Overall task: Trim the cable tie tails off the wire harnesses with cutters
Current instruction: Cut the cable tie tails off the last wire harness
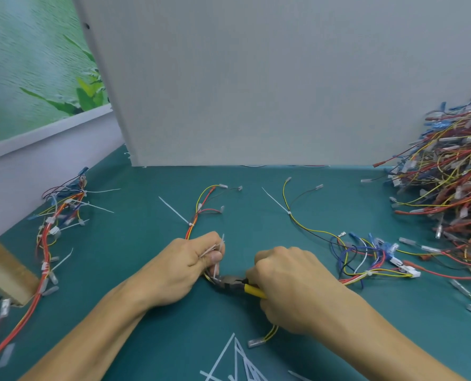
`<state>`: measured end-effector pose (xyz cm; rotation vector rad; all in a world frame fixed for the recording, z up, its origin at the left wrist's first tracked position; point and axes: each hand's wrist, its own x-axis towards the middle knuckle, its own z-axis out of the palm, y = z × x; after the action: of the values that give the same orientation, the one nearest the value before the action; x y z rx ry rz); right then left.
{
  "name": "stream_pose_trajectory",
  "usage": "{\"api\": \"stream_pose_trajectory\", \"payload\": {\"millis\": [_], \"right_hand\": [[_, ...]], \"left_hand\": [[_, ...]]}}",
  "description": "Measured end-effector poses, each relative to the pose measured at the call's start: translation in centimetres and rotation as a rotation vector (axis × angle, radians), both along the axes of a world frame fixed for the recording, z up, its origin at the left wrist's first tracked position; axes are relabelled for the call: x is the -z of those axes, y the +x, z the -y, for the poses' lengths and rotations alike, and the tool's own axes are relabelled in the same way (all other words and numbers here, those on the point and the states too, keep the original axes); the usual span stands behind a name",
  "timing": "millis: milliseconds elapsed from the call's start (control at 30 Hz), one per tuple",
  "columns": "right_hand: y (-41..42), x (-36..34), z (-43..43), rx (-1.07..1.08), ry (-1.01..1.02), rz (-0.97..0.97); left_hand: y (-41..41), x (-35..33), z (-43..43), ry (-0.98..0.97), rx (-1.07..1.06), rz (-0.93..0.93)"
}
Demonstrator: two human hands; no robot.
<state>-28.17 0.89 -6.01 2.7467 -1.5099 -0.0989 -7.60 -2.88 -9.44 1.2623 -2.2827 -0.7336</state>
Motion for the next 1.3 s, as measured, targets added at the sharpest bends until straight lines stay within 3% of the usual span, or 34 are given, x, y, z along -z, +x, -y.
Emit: {"api": "stream_pose_trajectory", "payload": {"millis": [233,367,467,600,700,867,933,1000,1067,1167,1300], "right_hand": [[0.2,-0.1,-0.2,0.01,0.061,-0.007],[0.0,0.3,-0.4,0.012,0.033,-0.02],[-0.3,0.6,-0.2,-0.061,-0.038,-0.066],[-1.4,0.9,0.6,-0.31,-0.19,-0.06],[-3.0,0.5,1.6,-0.376,-0.22,-0.085],[-6.2,-0.1,3.4,-0.297,-0.085,-0.137],[-6.9,-0.7,3.5,-0.221,-0.023,-0.128],[-7.2,-1.6,3.4,-0.151,0.021,-0.098],[-7.2,-2.3,3.1,-0.08,0.064,-0.042],[-6.8,-2.0,2.3,-0.013,0.036,0.099],[-5.7,0.0,1.2,0.022,0.095,0.1]], "left_hand": [[0.2,0.0,-0.3,0.039,-0.048,-0.255],[0.8,-0.8,0.1,0.189,-0.302,-0.826],[2.1,-1.7,0.9,0.24,-0.485,-1.121],[4.2,-1.6,1.7,0.325,-0.802,-1.244],[5.6,-1.5,2.0,0.381,-0.918,-1.286],[7.6,-2.3,1.9,0.237,-0.789,-1.02],[8.2,-2.8,1.3,0.161,-0.629,-0.651],[8.2,-3.1,0.6,0.086,-0.424,-0.128],[7.4,-3.1,0.4,0.067,-0.288,0.178],[6.8,-2.7,0.4,0.064,-0.254,0.278],[6.6,-2.0,0.3,0.124,-0.255,0.19]]}}
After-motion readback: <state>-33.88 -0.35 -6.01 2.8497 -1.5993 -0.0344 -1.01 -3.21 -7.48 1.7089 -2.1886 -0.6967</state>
